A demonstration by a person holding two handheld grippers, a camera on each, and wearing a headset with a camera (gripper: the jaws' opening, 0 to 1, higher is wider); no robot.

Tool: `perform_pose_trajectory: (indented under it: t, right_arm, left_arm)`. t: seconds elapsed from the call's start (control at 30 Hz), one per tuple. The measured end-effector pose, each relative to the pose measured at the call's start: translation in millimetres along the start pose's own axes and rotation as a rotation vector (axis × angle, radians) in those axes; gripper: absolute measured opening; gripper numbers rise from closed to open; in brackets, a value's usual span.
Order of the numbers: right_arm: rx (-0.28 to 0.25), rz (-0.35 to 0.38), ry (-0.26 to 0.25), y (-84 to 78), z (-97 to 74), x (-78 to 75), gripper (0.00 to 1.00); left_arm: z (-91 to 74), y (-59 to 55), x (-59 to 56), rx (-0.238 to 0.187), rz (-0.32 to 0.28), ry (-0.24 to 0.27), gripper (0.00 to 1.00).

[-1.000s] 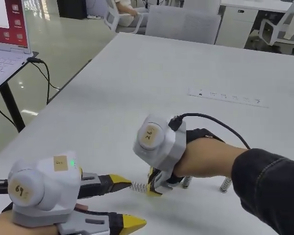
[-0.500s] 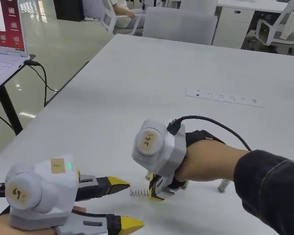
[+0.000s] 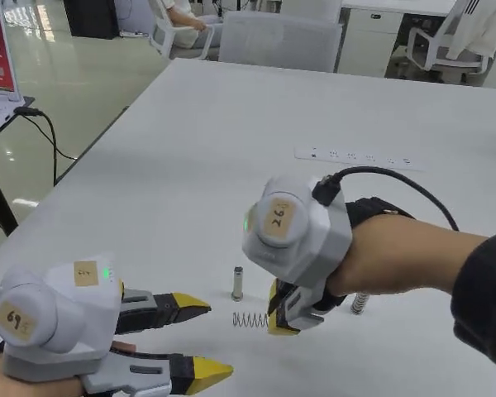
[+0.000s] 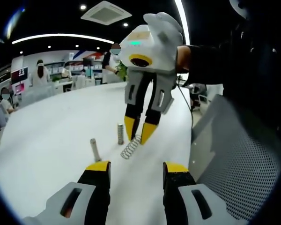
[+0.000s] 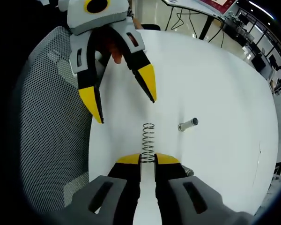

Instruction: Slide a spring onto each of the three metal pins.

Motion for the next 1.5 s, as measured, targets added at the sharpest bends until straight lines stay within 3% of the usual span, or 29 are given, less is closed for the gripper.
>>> perform_pose_trajectory:
  t: [0.47, 0.7, 1.03, 1.5]
  right_arm:
    - [0.002, 0.036, -0.012, -26.1, -27.8, 12.0, 0.08]
    - [-0.034, 0.034, -0.010, -22.3, -35.2, 16.3, 0.08]
    - [-0.076, -0.020, -0.010, -6.0, -40.6, 20.4, 0.08]
    - [-0.099, -0.142, -0.005, 4.1, -41.9, 24.5, 0.07]
  left_arm:
    - [18.2, 24.1, -0.2, 0.020, 0.076, -0.104, 0.36]
    - [24.7, 38.3, -4.0, -0.033, 0.061, -0.143, 0.34]
    - [27.9, 36.0, -5.9, -0.050, 0.034, -0.152, 0.28]
    - [28.0, 34.3, -10.2, -0.053, 0.023, -0.183, 0.10]
Point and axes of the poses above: the centre of the closed fingertips' face, and the gripper's own axes: z roughly forward along the fingers, x roughly to its left, y roughly out of its top, the point moved 9 cm from there along -z, roughly backward along the fingers, and after that the axes turned 1 degree about -x, right-handed, at the moved point
